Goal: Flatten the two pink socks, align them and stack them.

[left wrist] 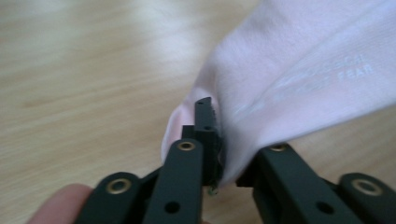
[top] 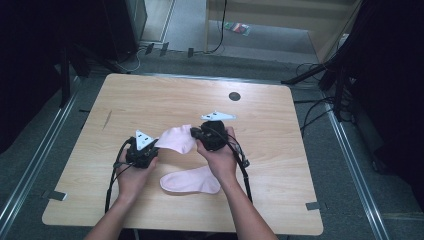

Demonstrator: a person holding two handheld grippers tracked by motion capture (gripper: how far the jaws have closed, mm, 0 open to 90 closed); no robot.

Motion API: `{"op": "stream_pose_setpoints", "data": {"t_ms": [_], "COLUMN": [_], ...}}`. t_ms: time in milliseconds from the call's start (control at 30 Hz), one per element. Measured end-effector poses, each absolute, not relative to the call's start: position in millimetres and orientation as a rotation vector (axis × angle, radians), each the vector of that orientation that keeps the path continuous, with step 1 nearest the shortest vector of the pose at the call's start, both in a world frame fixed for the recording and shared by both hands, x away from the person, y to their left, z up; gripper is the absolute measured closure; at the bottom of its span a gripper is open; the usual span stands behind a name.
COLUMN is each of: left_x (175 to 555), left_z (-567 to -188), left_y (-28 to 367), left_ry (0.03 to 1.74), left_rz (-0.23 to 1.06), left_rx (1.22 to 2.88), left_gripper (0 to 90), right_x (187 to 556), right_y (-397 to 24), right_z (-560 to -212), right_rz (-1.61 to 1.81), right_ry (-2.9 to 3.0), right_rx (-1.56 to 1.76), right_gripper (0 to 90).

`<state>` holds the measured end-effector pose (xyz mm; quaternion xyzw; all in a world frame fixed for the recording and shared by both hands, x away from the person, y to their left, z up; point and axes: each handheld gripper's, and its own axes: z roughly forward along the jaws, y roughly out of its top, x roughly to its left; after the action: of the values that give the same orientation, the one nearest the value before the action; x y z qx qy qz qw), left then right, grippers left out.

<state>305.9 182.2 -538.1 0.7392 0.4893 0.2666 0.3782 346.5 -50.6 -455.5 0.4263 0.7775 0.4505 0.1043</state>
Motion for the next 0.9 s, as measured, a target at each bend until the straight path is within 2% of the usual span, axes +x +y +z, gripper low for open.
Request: {"op": "stream_pose_setpoints", "data": {"t_ms": [100, 133, 233, 467, 500, 533, 567, 600, 633, 733, 833, 867, 900], "left_x": [306, 305, 303, 297, 297, 298, 298, 297, 296, 296, 298, 299, 300], "left_z": [-545, -547, -548, -548, -549, -549, -549, -549, -549, -545, -540, -540, -539], "left_y": [182, 183, 186, 182, 183, 184, 185, 187, 189, 197, 205, 206, 208], "left_ry": [1.225, 1.217, 1.197, 1.124, 1.119, 1.121, 1.126, 1.128, 1.125, 1.119, 1.158, 1.176, 1.213], "left_rz": [0.625, 0.605, 0.561, 0.493, 0.462, 0.438, 0.409, 0.400, 0.397, 0.344, 0.323, 0.312, 0.298], "left_rx": [1.922, 1.925, 1.923, 1.949, 1.944, 1.943, 1.942, 1.942, 1.926, 1.870, 1.786, 1.763, 1.734], "left_gripper": [69.5, 69.5, 60.6, 50.0, 39.6, 39.6, 30.2, 30.2, 28.5, 27.2, 35.0, 35.0, 40.6], "right_x": [357, 357, 367, 376, 378, 378, 379, 379, 380, 380, 370, 370, 364], "right_y": [-68, -68, -82, -93, -95, -95, -101, -101, -103, -117, -132, -132, -135], "right_z": [-485, -485, -507, -516, -518, -518, -521, -521, -523, -527, -531, -531, -533], "right_rz": [1.247, 1.247, 1.187, 1.124, 1.063, 1.063, 1.074, 1.074, 1.086, 1.055, 1.130, 1.130, 1.151], "right_ry": [2.329, 2.329, 2.398, 2.393, 2.369, 2.369, 2.331, 2.331, 2.312, 2.256, 2.204, 2.204, 2.197], "right_rx": [1.325, 1.325, 1.286, 1.279, 1.262, 1.262, 1.297, 1.297, 1.305, 1.364, 1.435, 1.435, 1.436], "right_gripper": [89.6, 89.6, 89.4, 87.9, 81.7, 81.7, 67.1, 67.1, 60.7, 56.5, 57.1, 57.1, 58.1]}}
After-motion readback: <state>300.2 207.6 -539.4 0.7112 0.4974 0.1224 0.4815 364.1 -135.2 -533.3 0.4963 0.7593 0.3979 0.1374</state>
